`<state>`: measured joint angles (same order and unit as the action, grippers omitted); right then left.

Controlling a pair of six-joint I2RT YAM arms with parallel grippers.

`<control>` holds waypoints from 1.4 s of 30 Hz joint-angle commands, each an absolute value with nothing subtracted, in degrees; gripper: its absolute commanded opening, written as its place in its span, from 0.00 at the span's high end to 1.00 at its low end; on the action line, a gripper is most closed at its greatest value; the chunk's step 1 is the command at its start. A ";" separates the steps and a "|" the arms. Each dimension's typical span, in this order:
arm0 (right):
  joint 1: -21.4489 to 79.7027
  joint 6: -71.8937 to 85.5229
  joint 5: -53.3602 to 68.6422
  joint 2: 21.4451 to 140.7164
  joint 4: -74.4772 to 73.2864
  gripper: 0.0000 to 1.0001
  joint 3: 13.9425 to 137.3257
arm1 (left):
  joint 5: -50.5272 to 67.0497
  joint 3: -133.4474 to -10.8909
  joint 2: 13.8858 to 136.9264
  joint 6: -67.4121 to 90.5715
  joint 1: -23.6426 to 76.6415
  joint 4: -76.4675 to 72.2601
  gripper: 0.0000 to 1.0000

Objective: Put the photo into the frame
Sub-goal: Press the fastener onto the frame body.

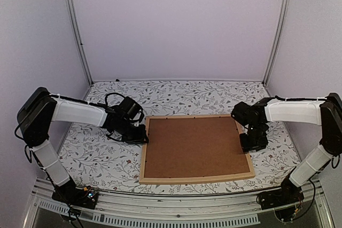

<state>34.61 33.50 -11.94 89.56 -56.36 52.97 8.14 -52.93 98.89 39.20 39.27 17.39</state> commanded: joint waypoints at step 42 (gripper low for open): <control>21.68 26.81 2.81 83.18 -36.07 0.51 51.76 | 6.08 -51.76 100.59 37.26 41.41 17.89 0.75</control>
<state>24.86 31.18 -5.21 81.93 -41.82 54.63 6.55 -52.88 98.74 39.22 40.01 17.08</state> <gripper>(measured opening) 0.487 0.242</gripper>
